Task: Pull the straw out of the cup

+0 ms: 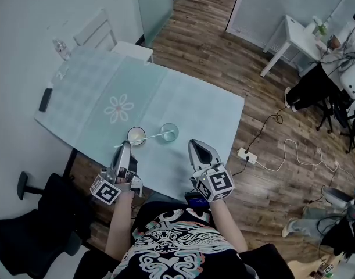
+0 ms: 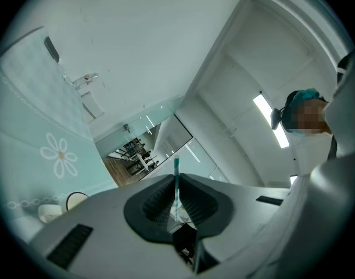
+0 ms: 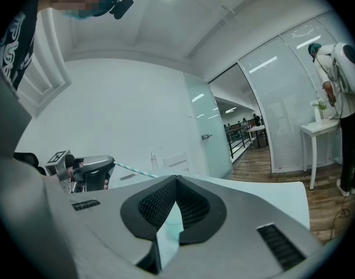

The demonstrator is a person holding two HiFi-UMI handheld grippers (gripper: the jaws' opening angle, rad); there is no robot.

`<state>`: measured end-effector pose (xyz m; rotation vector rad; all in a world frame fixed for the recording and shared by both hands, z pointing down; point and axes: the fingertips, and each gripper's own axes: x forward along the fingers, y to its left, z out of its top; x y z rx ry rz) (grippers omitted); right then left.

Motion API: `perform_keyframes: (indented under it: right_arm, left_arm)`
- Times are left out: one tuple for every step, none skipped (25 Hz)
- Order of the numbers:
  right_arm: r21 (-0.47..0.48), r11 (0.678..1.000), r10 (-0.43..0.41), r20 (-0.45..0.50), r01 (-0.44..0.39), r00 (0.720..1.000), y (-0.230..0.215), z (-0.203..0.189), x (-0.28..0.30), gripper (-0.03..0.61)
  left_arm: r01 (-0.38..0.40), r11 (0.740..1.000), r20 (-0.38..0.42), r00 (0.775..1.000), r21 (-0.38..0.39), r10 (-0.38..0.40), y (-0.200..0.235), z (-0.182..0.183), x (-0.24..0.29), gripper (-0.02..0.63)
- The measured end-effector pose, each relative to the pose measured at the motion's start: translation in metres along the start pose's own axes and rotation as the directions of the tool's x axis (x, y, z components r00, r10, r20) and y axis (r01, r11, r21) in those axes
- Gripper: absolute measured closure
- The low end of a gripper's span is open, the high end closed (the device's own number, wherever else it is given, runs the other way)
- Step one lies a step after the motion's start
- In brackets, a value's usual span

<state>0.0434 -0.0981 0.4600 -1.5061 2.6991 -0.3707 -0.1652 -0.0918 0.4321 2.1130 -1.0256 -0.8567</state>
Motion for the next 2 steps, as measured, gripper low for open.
perform_keyframes:
  right_arm:
    - [0.001,1.000,-0.001,-0.001,0.001,1.000,-0.0008,-0.0002,0.0000,0.558]
    - [0.002,1.000,-0.001,-0.002,0.001,1.000,-0.0016,-0.0003,0.0001,0.558]
  left_arm:
    - [-0.006,1.000,-0.006,1.000,0.007,0.006,0.0012,-0.0013,0.0005,0.581]
    - [-0.013,1.000,-0.013,1.000,0.014,0.013,0.0026,-0.0027,0.0010,0.581]
